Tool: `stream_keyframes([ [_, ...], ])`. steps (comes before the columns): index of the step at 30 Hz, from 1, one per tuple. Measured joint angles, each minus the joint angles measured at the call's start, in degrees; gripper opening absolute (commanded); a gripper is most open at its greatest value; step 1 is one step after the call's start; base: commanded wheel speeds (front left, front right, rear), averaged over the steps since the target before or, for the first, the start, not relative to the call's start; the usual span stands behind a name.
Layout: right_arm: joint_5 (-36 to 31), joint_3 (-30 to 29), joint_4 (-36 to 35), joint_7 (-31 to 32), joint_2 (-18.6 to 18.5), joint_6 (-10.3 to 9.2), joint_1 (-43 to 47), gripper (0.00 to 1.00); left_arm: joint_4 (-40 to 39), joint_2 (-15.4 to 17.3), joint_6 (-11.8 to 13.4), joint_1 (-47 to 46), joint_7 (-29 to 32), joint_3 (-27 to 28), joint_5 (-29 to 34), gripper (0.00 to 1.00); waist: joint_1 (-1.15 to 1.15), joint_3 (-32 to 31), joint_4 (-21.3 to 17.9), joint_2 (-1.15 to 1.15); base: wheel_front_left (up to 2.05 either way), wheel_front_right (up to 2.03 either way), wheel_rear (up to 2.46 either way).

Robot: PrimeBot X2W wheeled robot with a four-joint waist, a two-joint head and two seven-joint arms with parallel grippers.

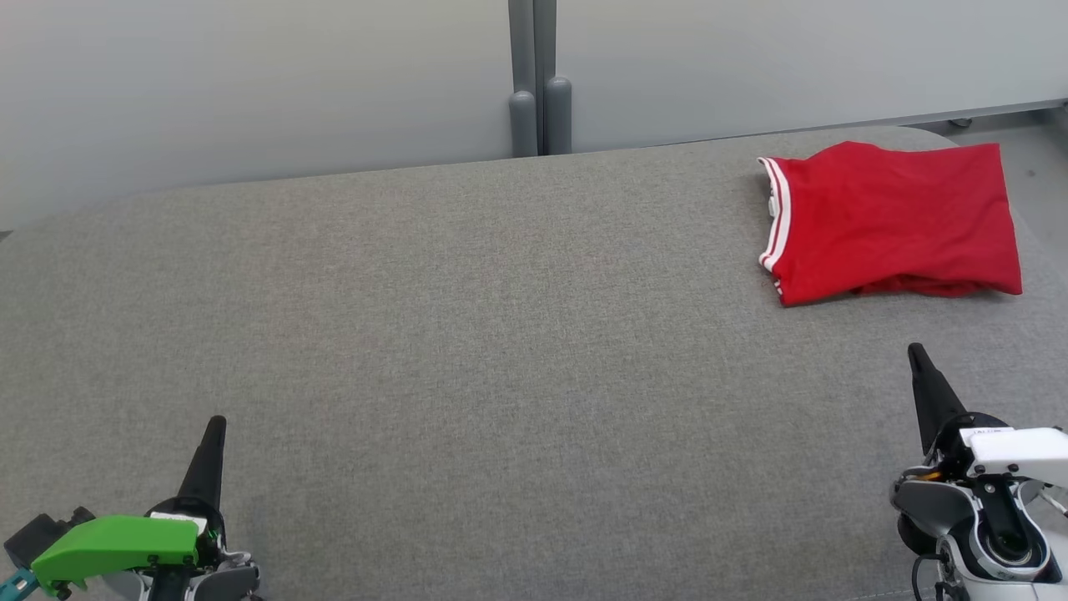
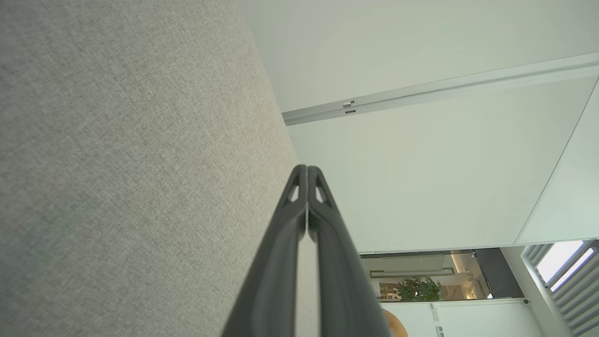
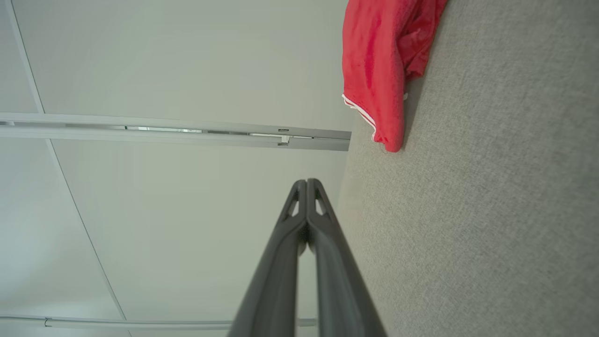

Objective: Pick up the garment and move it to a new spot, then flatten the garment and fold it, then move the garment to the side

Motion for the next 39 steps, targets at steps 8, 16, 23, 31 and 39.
stream_keyframes([
  [8, 6.21, -1.77, 0.19, 1.53, 1.19, 1.08, -0.69, 0.00, 1.01, -1.16, -1.12, -1.76, 1.68, 1.45, -5.92, 0.00, 0.00, -0.08, 0.00, 0.00, 0.00, 0.00, 0.00],
  [16, 6.82, -2.00, 0.21, 1.53, 1.42, 1.11, -0.80, 0.00, 1.16, -1.24, -1.19, -2.05, 1.78, 1.55, -6.32, 0.00, 0.00, -0.09, 0.00, 0.00, 0.00, 0.00, 0.00],
  [23, 6.82, -2.00, 0.21, 1.53, 1.42, 1.11, -0.80, 0.00, 1.20, -1.25, -1.19, -2.05, 1.79, 1.56, -6.32, 0.00, 0.00, -0.09, 0.00, 0.00, 0.00, 0.00, 0.00],
  [31, 6.87, -2.00, 0.21, 1.53, 1.42, 1.18, -0.80, 0.00, 1.25, -1.26, -1.58, -2.06, 1.79, 1.58, -6.32, 0.00, 0.00, -0.09, 0.00, 0.00, 0.00, 0.00, 0.00],
  [39, 6.88, -2.00, 0.20, 1.53, 1.42, 1.18, -0.80, 0.00, 1.31, -1.26, -1.58, -2.07, 1.79, 1.59, -6.32, 0.00, 0.00, -0.09, 0.01, 0.00, 0.00, 0.00, 0.00],
])
